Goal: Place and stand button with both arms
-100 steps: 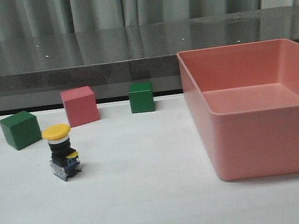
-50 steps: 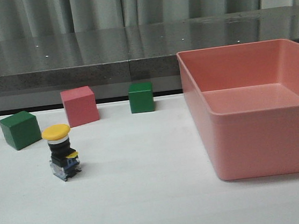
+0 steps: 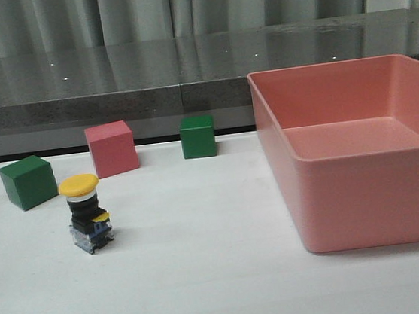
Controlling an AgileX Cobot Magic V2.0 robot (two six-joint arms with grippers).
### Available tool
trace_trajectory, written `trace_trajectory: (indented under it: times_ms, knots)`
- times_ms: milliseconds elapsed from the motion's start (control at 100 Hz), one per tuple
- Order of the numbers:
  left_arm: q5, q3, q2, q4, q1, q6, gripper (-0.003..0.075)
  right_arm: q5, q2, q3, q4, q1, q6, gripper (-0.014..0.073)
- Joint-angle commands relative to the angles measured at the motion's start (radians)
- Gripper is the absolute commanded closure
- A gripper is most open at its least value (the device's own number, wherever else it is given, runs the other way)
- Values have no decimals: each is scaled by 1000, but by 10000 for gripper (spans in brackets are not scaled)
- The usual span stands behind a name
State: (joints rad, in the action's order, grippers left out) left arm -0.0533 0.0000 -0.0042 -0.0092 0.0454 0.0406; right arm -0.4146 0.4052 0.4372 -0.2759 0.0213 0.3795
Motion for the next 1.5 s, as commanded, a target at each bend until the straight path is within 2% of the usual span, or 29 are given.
trace_trajectory:
  times_ms: [0, 260, 350, 460, 570, 680, 890, 1150, 1490]
  knots:
    - [84, 30, -32, -8, -3, -12, 739, 70, 8, 26, -12, -6, 3, 654]
    - [84, 30, -32, -8, -3, -12, 739, 75, 6, 8, -12, -6, 3, 654]
    - [84, 30, -32, -8, -3, -12, 739, 122, -19, -21, 41, -6, -14, 654]
    - [84, 30, -32, -8, -3, -12, 739, 215, -90, -95, 78, -5, -157, 654]
    - [84, 30, -32, -8, -3, -12, 739, 300, -187, -197, 185, -5, -314, 654]
    - [84, 30, -32, -8, -3, -12, 739, 348, -284, -287, 256, -5, -380, 654]
    - [84, 30, -32, -8, -3, -12, 739, 352, -440, -407, 258, 15, -380, 654]
    - [84, 30, -32, -8, -3, -12, 739, 389, -437, -451, 262, 65, -380, 654]
    - [84, 30, -32, -8, -3, -12, 739, 381, -437, -451, 262, 67, -380, 654]
